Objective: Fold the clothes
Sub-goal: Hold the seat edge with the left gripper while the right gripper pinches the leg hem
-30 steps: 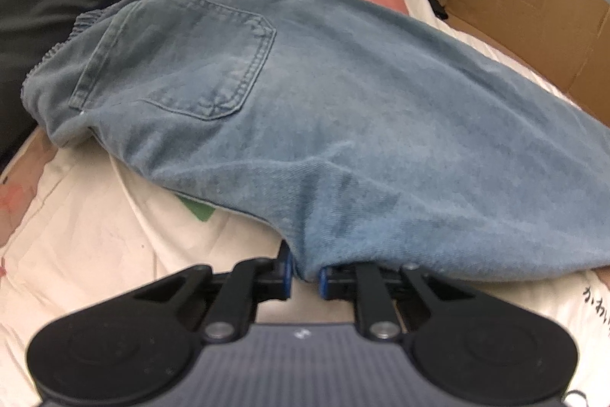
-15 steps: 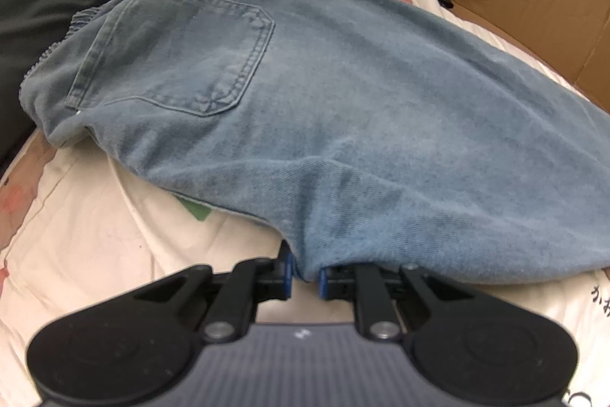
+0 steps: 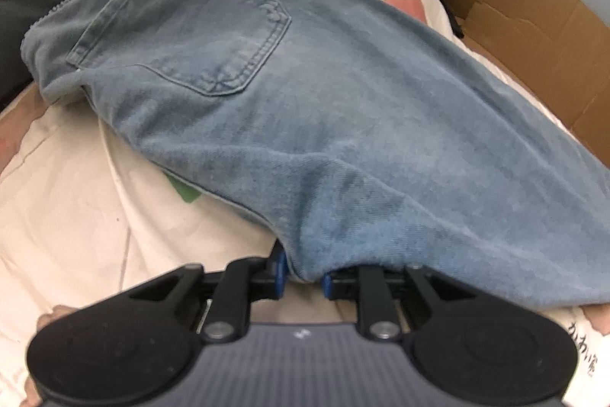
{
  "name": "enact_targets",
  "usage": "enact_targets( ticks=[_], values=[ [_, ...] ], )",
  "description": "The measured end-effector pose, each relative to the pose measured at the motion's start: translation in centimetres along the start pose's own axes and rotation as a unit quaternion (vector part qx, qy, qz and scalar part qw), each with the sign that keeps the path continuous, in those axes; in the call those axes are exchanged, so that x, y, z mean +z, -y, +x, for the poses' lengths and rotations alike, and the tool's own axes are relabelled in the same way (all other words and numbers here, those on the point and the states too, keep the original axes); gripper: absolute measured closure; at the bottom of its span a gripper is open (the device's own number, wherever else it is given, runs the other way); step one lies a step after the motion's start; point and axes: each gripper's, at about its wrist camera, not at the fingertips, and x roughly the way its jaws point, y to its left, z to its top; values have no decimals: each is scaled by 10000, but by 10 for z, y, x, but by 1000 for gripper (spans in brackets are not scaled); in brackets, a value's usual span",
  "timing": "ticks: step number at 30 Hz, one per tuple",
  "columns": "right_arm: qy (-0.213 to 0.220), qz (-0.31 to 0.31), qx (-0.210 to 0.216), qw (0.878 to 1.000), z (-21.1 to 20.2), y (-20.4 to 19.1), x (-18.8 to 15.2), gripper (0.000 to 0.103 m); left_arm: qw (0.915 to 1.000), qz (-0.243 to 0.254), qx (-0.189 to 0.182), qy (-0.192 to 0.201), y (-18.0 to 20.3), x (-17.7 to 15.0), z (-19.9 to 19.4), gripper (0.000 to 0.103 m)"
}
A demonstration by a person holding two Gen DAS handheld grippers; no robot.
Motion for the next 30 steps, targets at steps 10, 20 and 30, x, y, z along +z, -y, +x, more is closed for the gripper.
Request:
enact_targets(
  ticks=[10,20,30],
  values=[
    [-38,16,-112,9999,10,-3,-8,88,9999,-107,-105,66,1,-1,2,77],
    [279,-94,-66,9995,-12,-23,7,97,9992,-347,-199,86,-2,-1,-1,77],
    [355,-143,-114,9992,-17,-32,11,97,9997,-164,30,-153,2,4,-4,90]
  ],
)
